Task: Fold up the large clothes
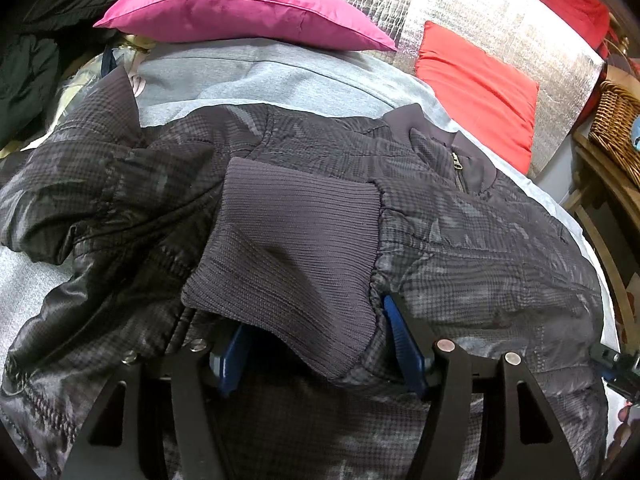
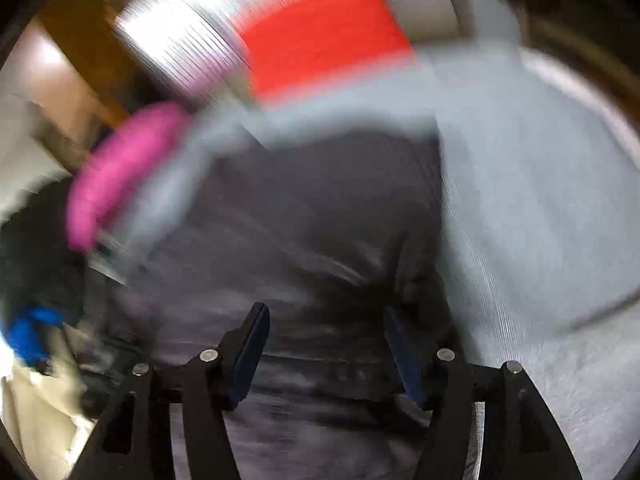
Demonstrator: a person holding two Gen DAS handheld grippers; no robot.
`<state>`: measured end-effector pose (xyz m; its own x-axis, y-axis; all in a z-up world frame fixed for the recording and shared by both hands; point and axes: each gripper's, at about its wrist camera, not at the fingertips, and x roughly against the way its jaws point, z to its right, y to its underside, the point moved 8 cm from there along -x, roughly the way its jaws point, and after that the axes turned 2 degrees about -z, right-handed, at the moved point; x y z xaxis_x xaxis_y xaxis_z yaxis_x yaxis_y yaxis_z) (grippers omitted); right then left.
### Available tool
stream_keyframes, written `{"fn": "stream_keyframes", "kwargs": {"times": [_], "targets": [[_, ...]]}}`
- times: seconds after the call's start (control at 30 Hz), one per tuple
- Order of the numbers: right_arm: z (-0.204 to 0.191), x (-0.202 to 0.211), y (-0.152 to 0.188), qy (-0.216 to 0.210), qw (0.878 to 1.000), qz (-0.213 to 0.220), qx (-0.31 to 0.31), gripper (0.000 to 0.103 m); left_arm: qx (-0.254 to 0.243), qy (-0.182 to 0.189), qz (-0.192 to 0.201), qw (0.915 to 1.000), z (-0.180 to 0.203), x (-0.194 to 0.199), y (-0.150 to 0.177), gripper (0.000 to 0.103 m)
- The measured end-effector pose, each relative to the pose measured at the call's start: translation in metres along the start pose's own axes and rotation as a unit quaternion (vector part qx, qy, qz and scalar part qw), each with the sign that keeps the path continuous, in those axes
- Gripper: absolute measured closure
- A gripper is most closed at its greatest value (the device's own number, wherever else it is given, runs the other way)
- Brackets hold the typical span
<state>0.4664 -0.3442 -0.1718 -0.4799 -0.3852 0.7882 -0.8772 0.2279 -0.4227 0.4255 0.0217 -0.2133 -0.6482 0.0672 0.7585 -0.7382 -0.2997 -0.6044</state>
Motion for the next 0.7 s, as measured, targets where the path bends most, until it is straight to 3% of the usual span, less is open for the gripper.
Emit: {"fn": "stream_keyframes", "kwargs": {"times": [0.13,0.2,0.23,0.3,0.37,0.43,0.53,0.63,0.7], "targets": [[-0.020,0.026,-0.009,-0.016,0.998,0.061,0.005,0.040,0.000,0.001,0.000,1.0000,0.000,0.000,0.000,0.038],[-0.028,0.035,-0.008,-0.017,0.996,0.083,0.021,0.031,0.000,0.000,0.000,1.0000,0.000,-0.001,0.000,0.038],[-0.023,0.028,-0.004,-0.012,0.997,0.078,0.019,0.022,0.000,0.001,0.000,1.0000,0.000,-0.001,0.001,0.037],[-0.006,-0.006,0.007,0.004,1.000,0.026,0.012,0.021,-0.003,0.001,-0.002,1.0000,0.001,-0.002,0.000,0.035],[-0.016,0.006,0.007,0.026,0.998,0.054,0.029,0.022,-0.006,0.004,-0.005,1.0000,0.003,-0.003,-0.001,0.032],[-0.033,0.025,0.007,0.001,0.997,0.073,0.030,0.022,-0.014,0.004,-0.011,0.9998,0.007,-0.003,-0.002,0.026],[-0.053,0.054,0.025,-0.021,0.994,0.095,0.045,0.022,-0.022,0.005,-0.039,0.9990,0.008,0.002,-0.003,0.025],[-0.058,0.072,0.062,-0.032,0.993,0.101,0.053,0.022,0.030,0.067,-0.082,0.9940,0.000,0.024,-0.004,0.025],[-0.056,0.075,0.084,-0.037,0.993,0.101,0.048,0.022,0.068,0.115,-0.077,0.9880,-0.013,0.054,-0.009,0.023]]}}
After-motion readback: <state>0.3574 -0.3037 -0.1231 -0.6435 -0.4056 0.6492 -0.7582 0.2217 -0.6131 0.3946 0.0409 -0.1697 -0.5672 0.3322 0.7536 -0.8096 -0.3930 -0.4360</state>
